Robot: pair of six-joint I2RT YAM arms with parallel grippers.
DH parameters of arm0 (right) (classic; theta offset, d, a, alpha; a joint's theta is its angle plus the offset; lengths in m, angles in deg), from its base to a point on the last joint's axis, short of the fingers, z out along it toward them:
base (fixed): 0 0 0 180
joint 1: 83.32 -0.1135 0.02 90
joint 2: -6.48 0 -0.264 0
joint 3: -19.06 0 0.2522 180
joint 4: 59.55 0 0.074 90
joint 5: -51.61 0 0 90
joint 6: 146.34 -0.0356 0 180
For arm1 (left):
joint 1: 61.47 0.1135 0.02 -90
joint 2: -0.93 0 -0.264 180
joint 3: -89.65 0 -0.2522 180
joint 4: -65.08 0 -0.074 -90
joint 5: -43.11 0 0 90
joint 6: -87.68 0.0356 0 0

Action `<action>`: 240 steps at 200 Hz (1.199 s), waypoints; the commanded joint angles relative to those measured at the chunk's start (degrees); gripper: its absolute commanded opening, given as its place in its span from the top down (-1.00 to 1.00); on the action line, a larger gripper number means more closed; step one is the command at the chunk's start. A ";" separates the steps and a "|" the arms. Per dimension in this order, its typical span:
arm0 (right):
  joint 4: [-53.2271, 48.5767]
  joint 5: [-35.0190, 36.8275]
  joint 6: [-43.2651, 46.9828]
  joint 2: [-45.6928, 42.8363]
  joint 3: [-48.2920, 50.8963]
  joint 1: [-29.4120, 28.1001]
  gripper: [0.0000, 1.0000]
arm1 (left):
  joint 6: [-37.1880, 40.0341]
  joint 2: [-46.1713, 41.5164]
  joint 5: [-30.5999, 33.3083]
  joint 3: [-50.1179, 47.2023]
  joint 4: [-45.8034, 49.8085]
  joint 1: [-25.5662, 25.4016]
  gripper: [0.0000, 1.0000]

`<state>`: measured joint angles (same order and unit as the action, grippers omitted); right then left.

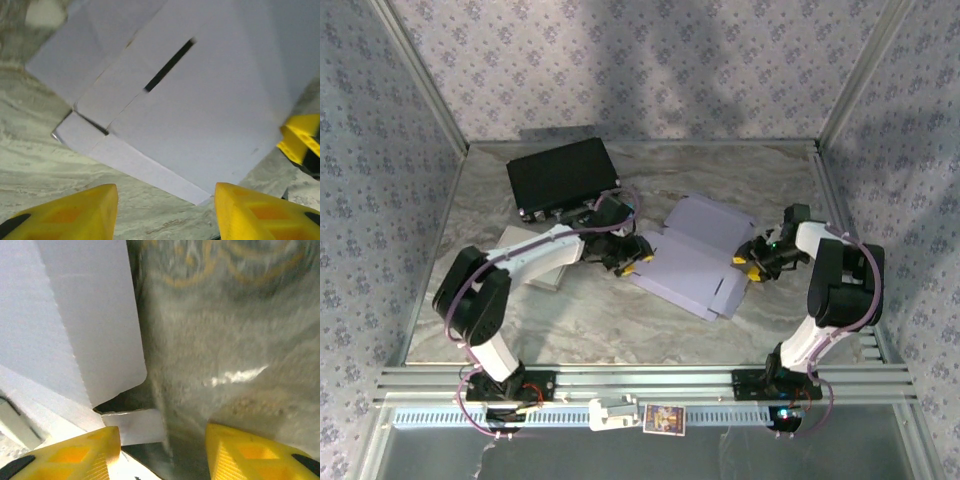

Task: Fold the paper box

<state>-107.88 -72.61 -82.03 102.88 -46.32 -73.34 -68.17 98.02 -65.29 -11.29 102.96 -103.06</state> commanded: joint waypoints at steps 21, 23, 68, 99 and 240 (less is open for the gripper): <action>-4.08 -8.15 -0.37 -3.09 1.30 -0.83 0.00 | -0.28 4.52 3.54 -0.92 -3.01 -1.15 -0.04; -4.34 -8.39 -0.18 -3.20 1.38 -0.92 0.00 | -0.19 4.53 3.67 -1.22 -3.31 -1.14 -0.04; -8.02 -7.67 2.68 -7.15 4.68 -2.18 0.03 | 2.53 7.09 4.89 -1.50 -3.80 -0.81 -0.02; -8.77 7.13 3.69 -14.94 6.32 -0.23 0.05 | 4.64 7.12 6.38 -0.74 -1.51 -0.80 0.00; 11.28 3.52 -1.20 -15.25 18.53 -7.47 0.01 | 10.32 10.56 8.69 3.52 3.01 -0.43 0.03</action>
<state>-100.38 -66.71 -82.10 86.75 -30.10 -80.57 -59.12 107.69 -57.74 -8.80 103.97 -103.86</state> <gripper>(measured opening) 0.496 0.489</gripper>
